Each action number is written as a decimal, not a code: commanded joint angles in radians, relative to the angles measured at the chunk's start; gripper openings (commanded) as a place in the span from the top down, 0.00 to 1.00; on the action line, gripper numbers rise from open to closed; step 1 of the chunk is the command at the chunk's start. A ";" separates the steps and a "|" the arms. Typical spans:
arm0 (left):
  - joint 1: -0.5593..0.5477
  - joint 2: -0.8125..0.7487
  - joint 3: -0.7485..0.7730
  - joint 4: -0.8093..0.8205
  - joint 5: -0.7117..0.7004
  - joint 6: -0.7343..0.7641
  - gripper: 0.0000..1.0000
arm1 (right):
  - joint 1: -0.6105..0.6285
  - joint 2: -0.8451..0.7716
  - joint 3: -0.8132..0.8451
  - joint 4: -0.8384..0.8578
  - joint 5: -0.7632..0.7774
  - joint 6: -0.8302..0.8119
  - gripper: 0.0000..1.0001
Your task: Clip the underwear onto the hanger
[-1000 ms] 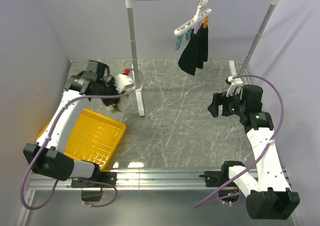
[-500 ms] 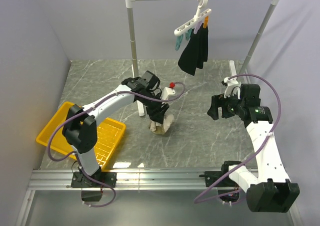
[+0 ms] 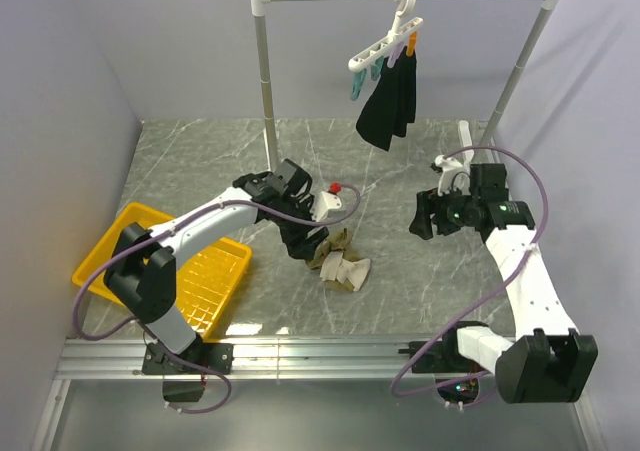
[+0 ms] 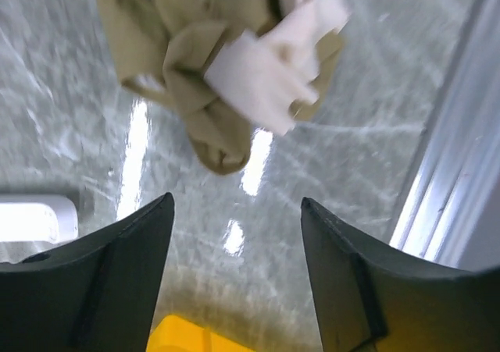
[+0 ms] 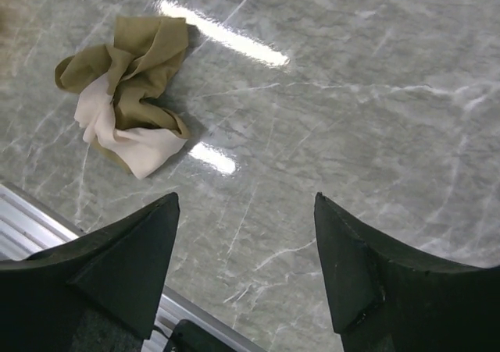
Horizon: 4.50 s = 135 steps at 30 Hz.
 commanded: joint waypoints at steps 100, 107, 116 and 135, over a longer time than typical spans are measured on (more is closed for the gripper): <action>0.182 0.010 -0.033 0.040 0.101 -0.340 0.51 | 0.518 0.365 0.057 0.157 0.143 0.050 0.60; 0.184 0.013 -0.060 0.055 0.085 -0.352 0.45 | 0.554 0.549 0.103 0.152 0.096 0.061 0.51; 0.182 0.086 -0.051 0.081 0.116 -0.373 0.45 | 0.561 0.627 0.095 0.195 0.103 0.079 0.64; 0.006 0.290 -0.050 0.134 -0.096 -0.392 1.00 | 0.454 0.385 0.006 0.121 0.134 0.076 1.00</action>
